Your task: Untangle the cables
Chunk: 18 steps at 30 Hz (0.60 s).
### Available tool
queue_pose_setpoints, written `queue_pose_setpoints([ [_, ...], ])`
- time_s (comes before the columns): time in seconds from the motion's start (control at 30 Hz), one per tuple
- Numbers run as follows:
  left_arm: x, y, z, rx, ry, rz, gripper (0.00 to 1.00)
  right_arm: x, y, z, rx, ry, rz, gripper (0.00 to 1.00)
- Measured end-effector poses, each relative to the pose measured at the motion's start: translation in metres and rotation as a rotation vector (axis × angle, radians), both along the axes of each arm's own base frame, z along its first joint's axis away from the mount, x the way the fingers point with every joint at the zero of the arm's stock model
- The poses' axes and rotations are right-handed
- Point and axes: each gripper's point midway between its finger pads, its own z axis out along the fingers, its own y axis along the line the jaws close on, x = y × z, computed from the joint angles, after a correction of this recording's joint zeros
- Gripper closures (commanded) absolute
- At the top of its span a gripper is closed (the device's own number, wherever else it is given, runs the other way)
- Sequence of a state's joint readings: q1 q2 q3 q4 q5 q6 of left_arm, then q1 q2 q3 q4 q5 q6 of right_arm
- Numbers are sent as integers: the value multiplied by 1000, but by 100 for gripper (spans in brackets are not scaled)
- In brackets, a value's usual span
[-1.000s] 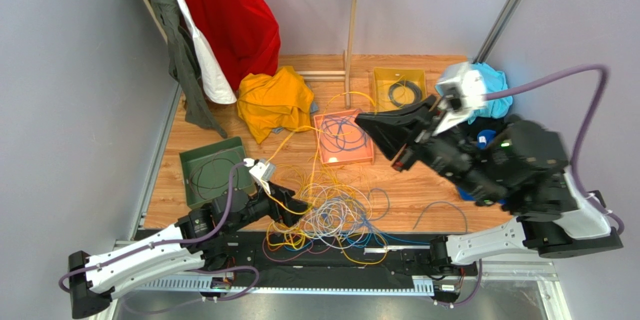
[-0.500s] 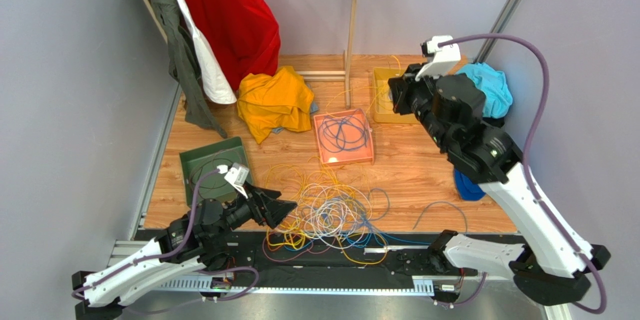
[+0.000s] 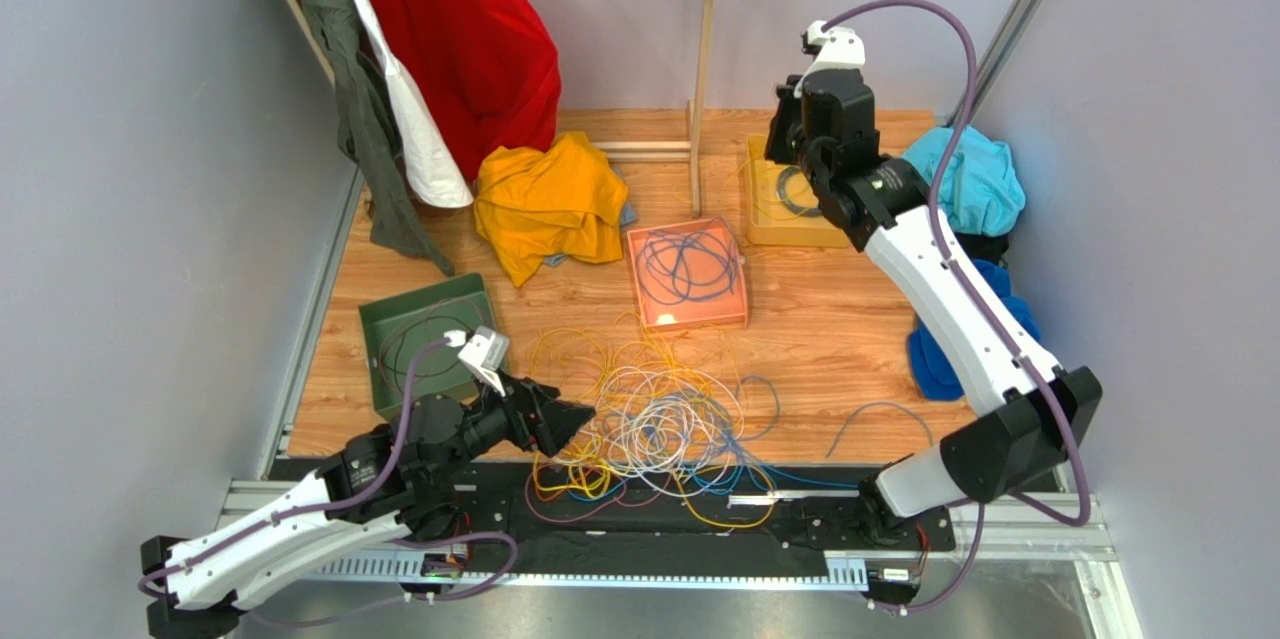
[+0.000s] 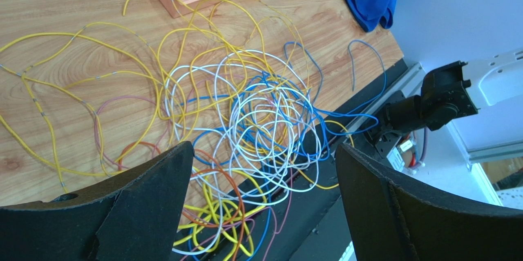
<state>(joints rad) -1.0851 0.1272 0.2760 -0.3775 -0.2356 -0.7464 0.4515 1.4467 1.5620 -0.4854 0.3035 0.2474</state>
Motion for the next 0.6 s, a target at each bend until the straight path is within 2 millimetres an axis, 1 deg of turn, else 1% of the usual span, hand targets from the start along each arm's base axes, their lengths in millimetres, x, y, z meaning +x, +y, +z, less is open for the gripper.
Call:
queue_pose_setpoints([
  [0.13,1,0,-3,11,4,5,6,33,-24,2,10,-16,-79,100],
  [0.27,2,0,-11,32,13,10,6,57,-44,-4,13,-15,-138,100],
  [0.4,3,-1,-18,56,25,12,5,76,-64,-24,2,13,-187,100],
  [0.5,4,-2,-22,68,30,13,5,88,-73,-43,-9,43,-212,100],
  [0.6,4,-3,-27,83,37,13,5,96,-81,-61,-14,69,-235,100],
])
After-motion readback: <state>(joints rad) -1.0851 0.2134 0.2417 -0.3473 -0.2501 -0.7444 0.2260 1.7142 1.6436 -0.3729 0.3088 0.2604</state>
